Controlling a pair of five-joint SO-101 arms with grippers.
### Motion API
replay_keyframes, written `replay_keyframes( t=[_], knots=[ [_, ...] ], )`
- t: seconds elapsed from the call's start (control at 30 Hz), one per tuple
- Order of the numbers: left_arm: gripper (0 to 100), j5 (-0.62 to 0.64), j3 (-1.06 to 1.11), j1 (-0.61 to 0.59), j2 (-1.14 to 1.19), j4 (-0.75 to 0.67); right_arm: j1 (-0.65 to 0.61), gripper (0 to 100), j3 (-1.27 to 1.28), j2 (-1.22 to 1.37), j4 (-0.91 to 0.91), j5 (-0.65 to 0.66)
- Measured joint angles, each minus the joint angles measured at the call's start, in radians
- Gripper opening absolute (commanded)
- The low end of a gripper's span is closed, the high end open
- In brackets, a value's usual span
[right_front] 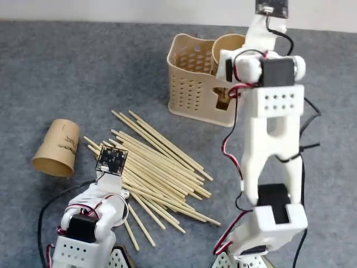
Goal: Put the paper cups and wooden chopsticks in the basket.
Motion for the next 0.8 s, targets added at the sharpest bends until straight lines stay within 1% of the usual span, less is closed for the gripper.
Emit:
replay_keyframes(
  t=[0.23,0.47,0.6,0.8],
  knots=[
    [1,0.0,0.0,0.0,0.0,0.0,-0.005,0.6,-0.035,0.058,0.026,0.0],
    [1,0.0,0.0,0.0,0.0,0.0,-0.021,0.6,-0.031,0.038,0.089,0.003],
    [1,0.0,0.0,0.0,0.0,0.0,-0.048,0.6,-0.032,-0.069,0.094,0.003],
    [1,0.0,0.0,0.0,0.0,0.0,-0.08,0.6,-0.032,-0.196,0.169,0.011]
  ],
)
